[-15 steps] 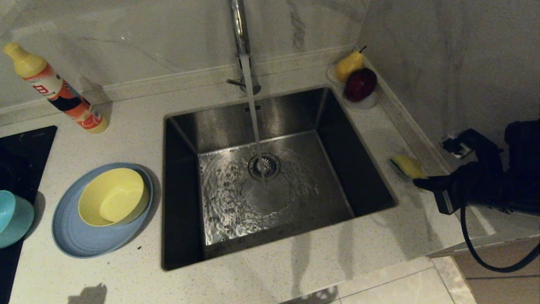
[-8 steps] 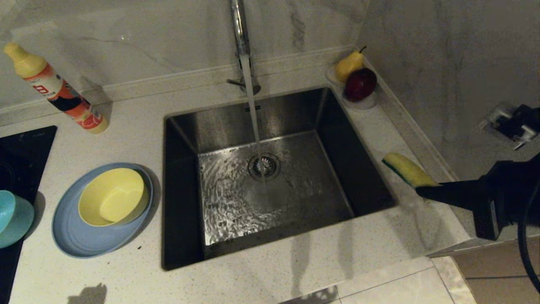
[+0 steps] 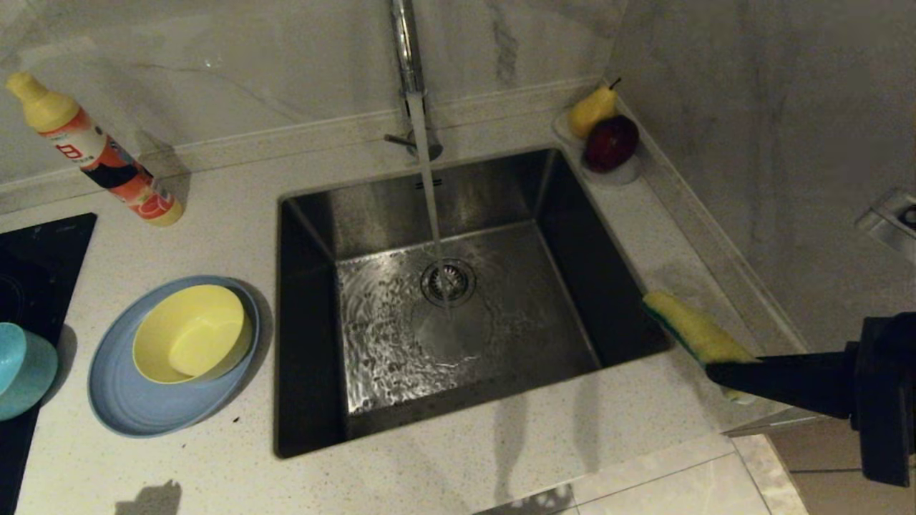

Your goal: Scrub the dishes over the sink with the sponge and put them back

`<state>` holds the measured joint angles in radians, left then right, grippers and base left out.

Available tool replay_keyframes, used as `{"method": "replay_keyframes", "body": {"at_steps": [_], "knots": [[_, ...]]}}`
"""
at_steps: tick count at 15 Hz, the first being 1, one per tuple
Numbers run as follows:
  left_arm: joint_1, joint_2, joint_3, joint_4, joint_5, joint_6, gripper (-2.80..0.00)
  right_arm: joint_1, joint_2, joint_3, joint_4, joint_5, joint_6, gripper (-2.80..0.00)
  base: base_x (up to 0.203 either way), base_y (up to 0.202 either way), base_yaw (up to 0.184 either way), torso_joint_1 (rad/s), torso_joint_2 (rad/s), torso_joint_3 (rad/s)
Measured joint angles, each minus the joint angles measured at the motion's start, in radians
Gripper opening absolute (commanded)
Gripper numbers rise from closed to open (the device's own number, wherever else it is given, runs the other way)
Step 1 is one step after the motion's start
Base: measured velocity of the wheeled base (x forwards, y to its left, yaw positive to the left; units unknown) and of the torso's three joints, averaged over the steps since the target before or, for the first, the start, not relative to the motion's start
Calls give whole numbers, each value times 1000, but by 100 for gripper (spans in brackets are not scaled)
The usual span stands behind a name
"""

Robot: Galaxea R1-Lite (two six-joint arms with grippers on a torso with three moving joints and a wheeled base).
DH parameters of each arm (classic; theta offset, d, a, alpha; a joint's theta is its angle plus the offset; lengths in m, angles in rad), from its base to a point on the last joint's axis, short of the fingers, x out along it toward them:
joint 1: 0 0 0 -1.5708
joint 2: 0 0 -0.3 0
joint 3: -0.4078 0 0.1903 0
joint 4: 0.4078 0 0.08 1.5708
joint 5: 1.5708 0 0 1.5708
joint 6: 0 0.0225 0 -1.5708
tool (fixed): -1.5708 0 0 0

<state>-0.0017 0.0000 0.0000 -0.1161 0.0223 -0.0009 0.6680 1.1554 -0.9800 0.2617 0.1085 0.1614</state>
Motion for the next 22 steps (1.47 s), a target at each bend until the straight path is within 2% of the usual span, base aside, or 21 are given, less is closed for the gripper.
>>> {"method": "replay_keyframes", "body": {"at_steps": [3,6,10,14,22], "knots": [[0,0,0,0,0,0,-280,92,18,-1,-4,-15,40,-280,0,0,0,0,0,0],[0,0,0,-1,0,0,-280,167,70,-26,-16,-107,109,-280,0,0,0,0,0,0],[0,0,0,2,0,1,-280,182,118,-50,-16,-116,121,-280,0,0,0,0,0,0],[0,0,0,2,-4,12,-280,196,166,-61,-18,-116,182,-280,0,0,0,0,0,0],[0,0,0,-2,4,1,-280,205,243,-117,-7,-111,185,-280,0,0,0,0,0,0]]}}
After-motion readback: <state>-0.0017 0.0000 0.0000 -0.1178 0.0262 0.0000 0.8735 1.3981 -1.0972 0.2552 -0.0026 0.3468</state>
